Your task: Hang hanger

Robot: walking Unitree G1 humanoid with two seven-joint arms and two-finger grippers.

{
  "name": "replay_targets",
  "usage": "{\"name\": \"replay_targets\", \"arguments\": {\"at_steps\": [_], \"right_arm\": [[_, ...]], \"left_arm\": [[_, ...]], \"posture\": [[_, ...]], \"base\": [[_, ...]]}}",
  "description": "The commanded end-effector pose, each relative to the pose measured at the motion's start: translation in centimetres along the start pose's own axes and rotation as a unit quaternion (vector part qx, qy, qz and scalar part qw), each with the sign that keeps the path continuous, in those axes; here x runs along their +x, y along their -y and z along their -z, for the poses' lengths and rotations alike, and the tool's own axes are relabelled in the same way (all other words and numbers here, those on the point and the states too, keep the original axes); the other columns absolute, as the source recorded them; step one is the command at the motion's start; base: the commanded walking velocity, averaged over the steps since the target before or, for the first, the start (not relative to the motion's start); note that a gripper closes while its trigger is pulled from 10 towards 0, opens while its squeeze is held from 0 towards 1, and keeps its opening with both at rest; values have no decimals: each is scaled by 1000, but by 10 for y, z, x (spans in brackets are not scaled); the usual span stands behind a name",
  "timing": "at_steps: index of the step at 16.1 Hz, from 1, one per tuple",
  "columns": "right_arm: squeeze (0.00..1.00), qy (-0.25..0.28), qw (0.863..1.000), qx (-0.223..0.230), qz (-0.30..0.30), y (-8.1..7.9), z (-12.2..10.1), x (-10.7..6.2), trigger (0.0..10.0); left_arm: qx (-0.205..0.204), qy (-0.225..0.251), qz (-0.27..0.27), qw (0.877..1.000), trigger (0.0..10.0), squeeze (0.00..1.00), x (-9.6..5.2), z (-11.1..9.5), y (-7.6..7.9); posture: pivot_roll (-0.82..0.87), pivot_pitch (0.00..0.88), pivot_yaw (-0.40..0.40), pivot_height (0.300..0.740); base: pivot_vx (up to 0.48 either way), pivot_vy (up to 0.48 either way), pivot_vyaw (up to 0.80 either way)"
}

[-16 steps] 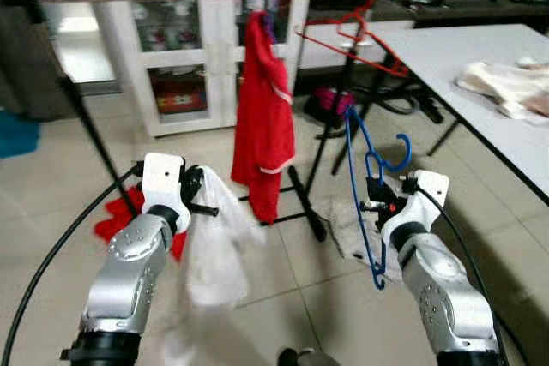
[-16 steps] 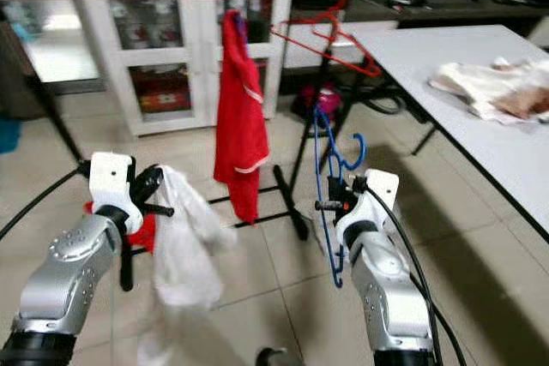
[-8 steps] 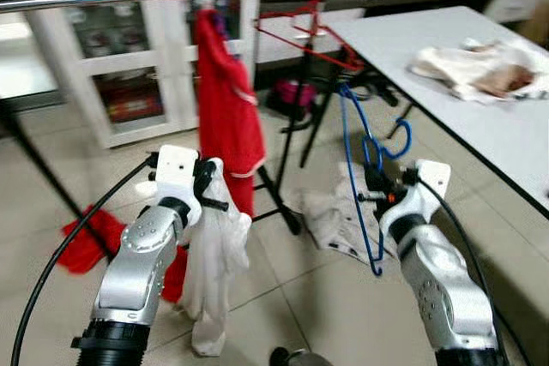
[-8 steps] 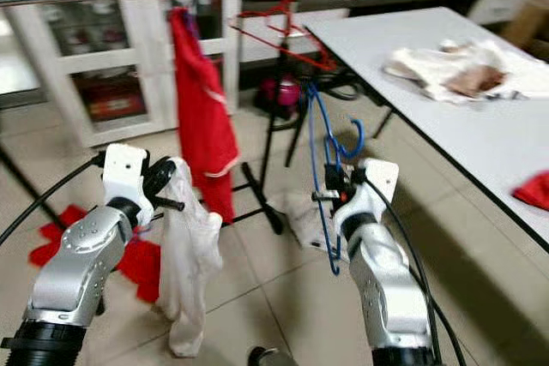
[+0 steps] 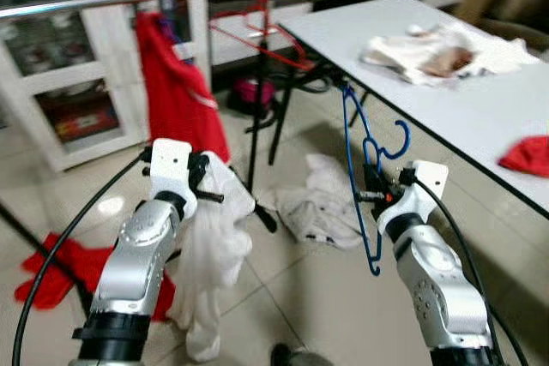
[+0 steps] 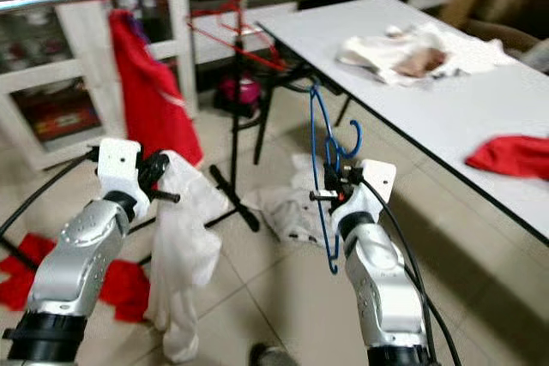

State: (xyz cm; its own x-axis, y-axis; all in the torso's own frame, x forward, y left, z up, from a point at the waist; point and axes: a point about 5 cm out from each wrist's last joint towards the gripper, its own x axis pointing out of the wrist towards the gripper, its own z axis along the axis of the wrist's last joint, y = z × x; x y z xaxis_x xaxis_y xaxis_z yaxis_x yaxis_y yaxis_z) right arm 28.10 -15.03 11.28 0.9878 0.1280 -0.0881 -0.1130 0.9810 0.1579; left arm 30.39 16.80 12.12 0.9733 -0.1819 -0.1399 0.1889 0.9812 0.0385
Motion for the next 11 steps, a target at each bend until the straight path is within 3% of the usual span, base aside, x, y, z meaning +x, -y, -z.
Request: {"name": "replay_targets", "arguments": {"at_steps": [1,4,7,11], "right_arm": [[0,12,1000,-14,21,10,-6,1,0],[0,12,998,-14,53,19,-1,-4,0],[0,23,993,48,102,22,-1,-4,0],[0,77,991,14,108,16,-8,1,0]], "left_arm": [[7,25,20,999,10000,0,7,-12,13],[-12,20,43,999,10000,0,2,-7,21],[22,67,-3,998,10000,0,6,-13,15],[31,92,-32,995,10000,0,4,-17,3]], "posture": [[-43,0,-39,740],[-45,0,-49,740],[-41,0,-51,740],[-32,0,-59,740]], "base": [[0,0,-800],[0,0,-800],[0,0,-800],[0,0,-791]]}}
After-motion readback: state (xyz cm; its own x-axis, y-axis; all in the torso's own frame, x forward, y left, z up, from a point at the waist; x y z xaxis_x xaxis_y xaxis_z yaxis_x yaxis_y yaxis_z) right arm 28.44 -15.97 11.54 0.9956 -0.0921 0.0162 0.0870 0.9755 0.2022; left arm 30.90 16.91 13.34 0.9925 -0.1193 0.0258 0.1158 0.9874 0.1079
